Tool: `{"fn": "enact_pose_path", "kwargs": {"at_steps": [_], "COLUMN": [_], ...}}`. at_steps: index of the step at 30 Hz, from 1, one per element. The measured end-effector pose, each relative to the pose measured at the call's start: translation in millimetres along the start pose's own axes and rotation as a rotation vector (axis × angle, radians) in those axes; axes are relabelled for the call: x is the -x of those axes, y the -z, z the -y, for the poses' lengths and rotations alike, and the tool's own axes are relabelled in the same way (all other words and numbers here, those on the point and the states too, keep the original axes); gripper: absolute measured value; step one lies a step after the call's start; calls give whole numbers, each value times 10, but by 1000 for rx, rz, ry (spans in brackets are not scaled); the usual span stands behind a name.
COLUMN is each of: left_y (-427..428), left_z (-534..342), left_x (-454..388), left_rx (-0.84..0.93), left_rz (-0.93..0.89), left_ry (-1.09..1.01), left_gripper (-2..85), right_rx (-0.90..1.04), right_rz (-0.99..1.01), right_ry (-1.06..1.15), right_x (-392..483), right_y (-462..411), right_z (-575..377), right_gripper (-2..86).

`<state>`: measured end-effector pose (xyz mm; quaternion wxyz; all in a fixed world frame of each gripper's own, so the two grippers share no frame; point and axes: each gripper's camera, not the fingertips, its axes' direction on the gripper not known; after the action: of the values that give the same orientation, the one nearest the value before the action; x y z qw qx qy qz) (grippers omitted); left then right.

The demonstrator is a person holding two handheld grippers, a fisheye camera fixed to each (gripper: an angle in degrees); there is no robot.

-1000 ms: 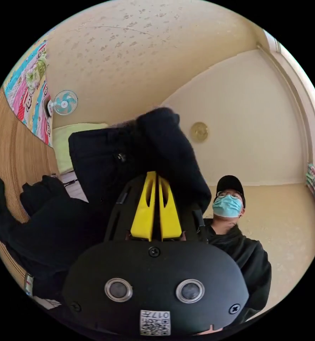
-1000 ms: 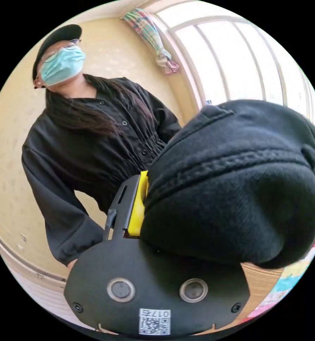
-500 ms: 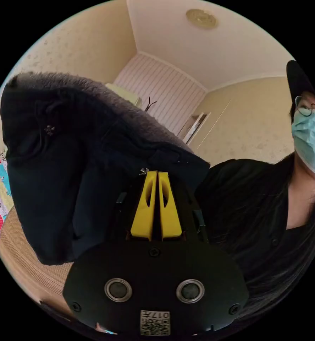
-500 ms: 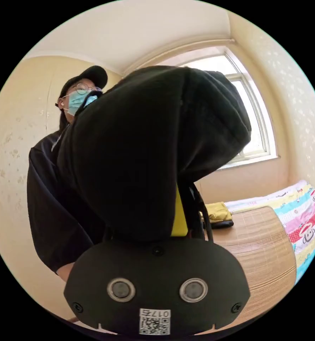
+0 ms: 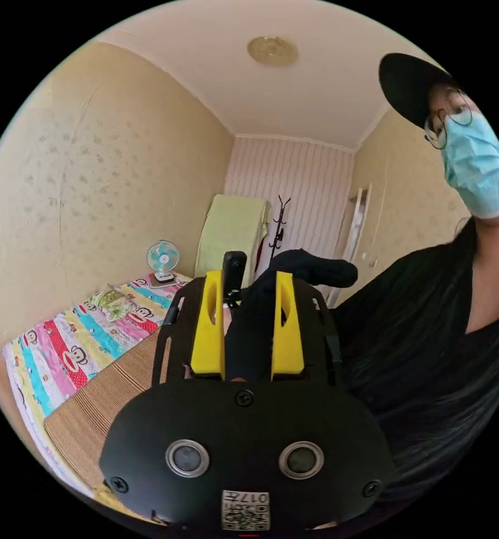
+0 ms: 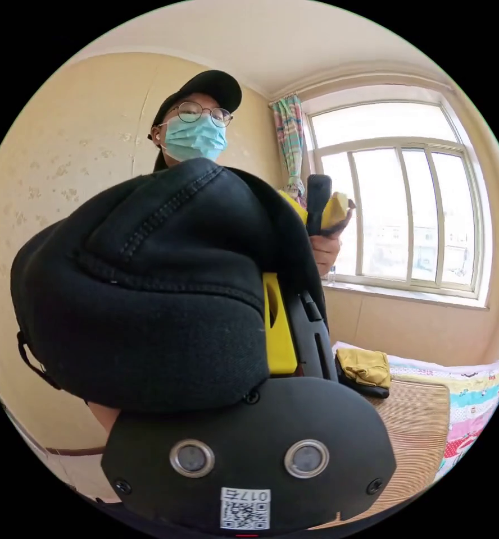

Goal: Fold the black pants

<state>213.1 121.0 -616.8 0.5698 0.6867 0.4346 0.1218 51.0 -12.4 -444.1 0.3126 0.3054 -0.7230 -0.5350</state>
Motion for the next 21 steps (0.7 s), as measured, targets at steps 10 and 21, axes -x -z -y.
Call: {"fn": "enact_pose_path", "kwargs": {"at_steps": [10, 21], "left_y": [-441, -238], "left_z": [186, 135], "left_x": [-163, 770], "left_rx": [233, -291], "left_rz": [-7, -435], "left_ry": [-141, 331], "left_gripper": [188, 56], "right_rx": [-85, -258], "right_rz": [107, -68], "right_ry": [-185, -561], "right_x": [-353, -572], "right_y": [11, 368], "right_z": [-106, -139], "right_gripper": [81, 110]}}
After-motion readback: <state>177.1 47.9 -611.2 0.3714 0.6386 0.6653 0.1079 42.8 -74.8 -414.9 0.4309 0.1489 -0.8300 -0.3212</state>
